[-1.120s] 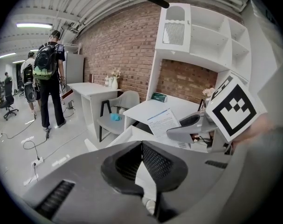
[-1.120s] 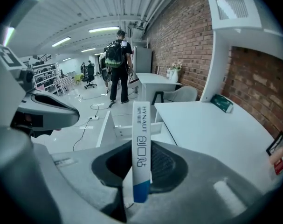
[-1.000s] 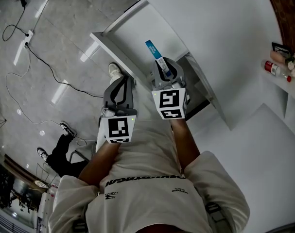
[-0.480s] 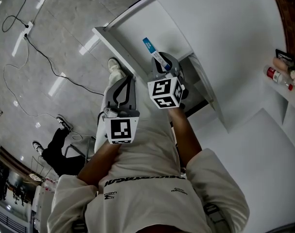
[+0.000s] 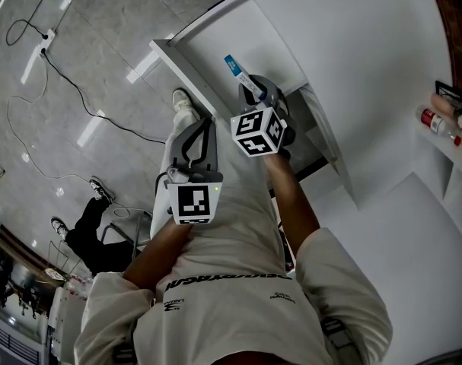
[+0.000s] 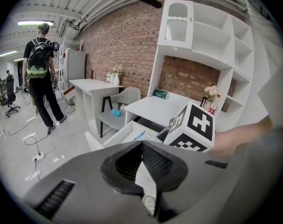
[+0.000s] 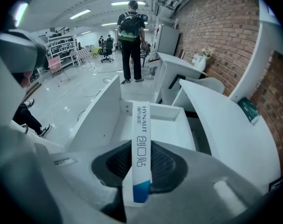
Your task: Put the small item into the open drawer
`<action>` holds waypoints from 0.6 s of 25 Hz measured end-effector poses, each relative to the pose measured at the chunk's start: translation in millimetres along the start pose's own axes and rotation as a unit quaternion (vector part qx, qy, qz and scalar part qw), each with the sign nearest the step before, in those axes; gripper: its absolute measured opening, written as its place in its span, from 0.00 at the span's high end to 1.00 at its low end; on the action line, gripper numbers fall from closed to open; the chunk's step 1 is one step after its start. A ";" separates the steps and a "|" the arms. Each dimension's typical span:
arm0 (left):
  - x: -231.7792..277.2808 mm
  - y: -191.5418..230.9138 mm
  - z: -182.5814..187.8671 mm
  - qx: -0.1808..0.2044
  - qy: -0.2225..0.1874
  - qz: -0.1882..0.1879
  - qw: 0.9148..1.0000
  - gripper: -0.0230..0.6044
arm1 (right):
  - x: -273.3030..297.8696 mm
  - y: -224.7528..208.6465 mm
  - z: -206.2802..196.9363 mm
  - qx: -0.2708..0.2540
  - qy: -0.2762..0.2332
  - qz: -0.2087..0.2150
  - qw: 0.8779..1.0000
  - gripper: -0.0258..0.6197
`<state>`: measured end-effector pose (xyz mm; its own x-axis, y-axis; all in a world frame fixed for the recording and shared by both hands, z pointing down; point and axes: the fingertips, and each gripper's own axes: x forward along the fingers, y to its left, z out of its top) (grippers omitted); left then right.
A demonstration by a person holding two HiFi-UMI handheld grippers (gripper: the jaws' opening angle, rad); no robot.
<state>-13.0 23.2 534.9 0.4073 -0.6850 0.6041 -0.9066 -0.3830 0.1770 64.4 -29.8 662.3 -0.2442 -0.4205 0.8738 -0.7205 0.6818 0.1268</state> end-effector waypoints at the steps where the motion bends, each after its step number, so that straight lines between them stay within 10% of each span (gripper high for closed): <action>1: 0.1 0.9 0.0 -0.001 0.000 0.001 1.000 0.97 | 2.3 0.4 -0.5 -0.003 0.002 0.001 1.000 0.84; 15: 0.6 -0.2 -4.7 0.000 0.006 0.005 1.000 0.97 | 30.0 5.2 -19.7 -0.026 0.039 0.021 0.999 0.84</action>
<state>-13.1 25.7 538.8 0.3968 -0.6813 0.6152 -0.9107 -0.3762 0.1707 66.1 -27.1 698.4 -0.2205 -0.3445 0.9125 -0.6749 0.7293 0.1123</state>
